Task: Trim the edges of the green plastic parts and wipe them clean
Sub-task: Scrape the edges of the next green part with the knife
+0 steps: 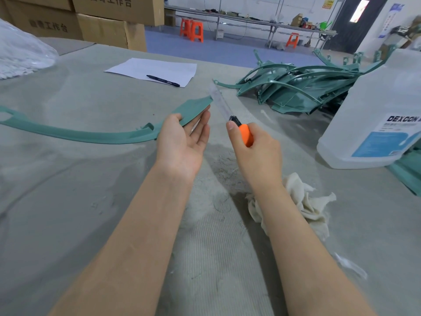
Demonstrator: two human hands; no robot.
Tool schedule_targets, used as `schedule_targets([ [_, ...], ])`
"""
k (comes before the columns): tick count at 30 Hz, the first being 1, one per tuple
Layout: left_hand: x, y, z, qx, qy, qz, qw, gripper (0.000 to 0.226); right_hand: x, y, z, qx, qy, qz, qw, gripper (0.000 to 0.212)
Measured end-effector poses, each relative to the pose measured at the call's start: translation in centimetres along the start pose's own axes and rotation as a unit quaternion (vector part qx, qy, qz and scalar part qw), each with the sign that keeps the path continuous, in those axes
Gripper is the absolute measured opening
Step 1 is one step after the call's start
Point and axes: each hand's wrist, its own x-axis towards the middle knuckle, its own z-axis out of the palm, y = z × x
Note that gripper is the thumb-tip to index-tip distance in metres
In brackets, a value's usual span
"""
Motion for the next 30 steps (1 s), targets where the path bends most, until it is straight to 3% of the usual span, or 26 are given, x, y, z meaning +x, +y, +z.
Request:
schedule_targets([
  [7,0.37,-0.07,-0.12,0.011,0.014,0.022,1.0,0.038,0.12,0.2,-0.02,-0.002,-0.005,0.022,1.0,0.049],
  [17,0.52,-0.16,0.04,0.027,0.022,0.038,0.999,0.011,-0.46,-0.54,0.29,0.006,-0.033,-0.035,0.999,0.05],
  [30,0.17,-0.09,-0.17,0.046,0.016,0.028,0.998,0.014,-0.07,-0.06,0.22,0.002,-0.013,-0.023,1.0,0.05],
])
